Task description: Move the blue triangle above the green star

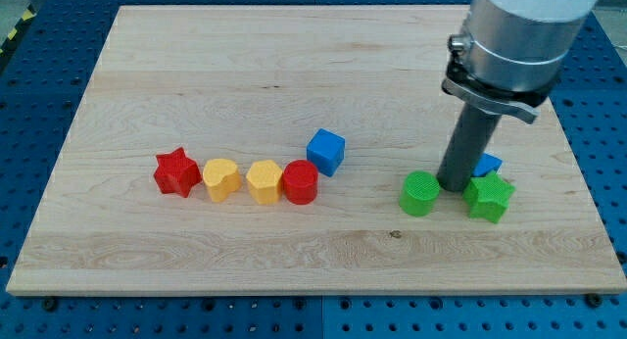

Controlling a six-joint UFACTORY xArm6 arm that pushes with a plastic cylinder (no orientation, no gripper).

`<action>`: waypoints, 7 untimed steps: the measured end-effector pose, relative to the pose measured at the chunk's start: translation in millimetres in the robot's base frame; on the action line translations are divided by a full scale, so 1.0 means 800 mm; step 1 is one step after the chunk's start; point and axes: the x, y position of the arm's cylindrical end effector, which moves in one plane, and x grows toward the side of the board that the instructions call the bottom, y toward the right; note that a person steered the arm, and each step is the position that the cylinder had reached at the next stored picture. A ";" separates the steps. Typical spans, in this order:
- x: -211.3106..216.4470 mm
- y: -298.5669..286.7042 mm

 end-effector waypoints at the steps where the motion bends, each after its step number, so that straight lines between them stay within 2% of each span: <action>1: 0.010 0.015; 5: 0.025 0.031; 6: 0.025 0.021; 7: 0.009 -0.019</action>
